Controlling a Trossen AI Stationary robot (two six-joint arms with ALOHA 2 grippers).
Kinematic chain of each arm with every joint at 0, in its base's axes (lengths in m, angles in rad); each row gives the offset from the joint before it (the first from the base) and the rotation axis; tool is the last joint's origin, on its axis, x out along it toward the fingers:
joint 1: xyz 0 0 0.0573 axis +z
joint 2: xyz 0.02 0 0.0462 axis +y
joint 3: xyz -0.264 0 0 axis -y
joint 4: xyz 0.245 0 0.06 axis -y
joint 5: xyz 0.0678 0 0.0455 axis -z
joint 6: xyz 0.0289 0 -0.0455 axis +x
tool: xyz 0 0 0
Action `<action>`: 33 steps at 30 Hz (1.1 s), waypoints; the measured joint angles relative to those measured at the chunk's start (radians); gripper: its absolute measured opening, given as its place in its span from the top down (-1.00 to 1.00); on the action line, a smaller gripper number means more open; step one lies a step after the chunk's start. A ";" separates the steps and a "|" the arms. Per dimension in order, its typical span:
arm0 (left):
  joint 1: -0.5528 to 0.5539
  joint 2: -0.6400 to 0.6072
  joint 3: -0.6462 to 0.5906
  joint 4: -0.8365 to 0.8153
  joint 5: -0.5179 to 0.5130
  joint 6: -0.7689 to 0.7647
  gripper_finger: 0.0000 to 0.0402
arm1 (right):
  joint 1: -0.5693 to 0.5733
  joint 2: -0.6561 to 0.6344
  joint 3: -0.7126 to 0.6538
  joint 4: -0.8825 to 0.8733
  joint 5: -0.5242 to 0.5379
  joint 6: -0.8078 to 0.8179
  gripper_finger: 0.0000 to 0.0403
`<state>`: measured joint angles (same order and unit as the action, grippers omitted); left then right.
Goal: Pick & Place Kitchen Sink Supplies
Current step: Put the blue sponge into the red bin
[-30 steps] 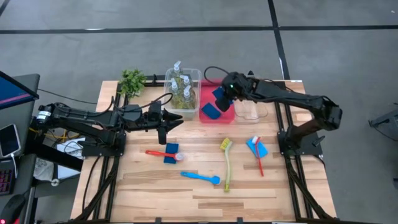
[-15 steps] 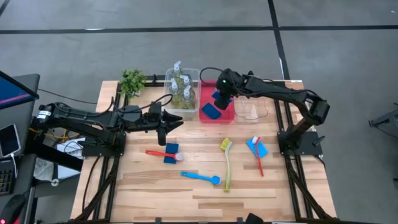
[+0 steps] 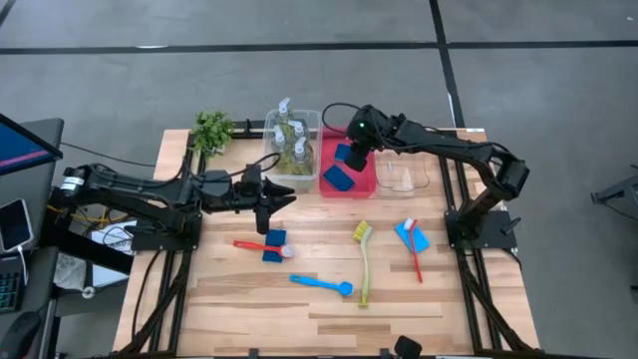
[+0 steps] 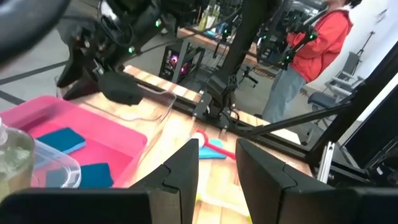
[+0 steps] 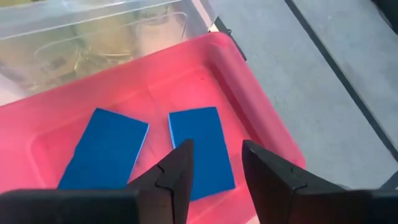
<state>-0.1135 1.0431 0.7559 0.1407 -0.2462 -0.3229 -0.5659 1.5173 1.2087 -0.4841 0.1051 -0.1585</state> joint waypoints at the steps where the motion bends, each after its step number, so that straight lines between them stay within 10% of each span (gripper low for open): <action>1: 0.000 0.006 0.000 0.002 0.000 0.000 0.46 | 0.000 0.000 0.000 0.001 0.000 0.006 0.36; 15: 0.000 0.032 0.000 -0.024 0.086 -0.026 0.46 | 0.047 -0.101 0.000 -0.001 0.019 0.181 0.41; 33: 0.000 0.032 0.000 -0.510 0.087 -0.086 0.46 | 0.343 -0.316 0.000 -0.060 0.142 0.373 0.41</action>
<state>-0.1135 1.0748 0.7559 -0.3692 -0.1589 -0.4088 -0.2234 1.2015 1.2087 -0.5437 0.2466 0.2148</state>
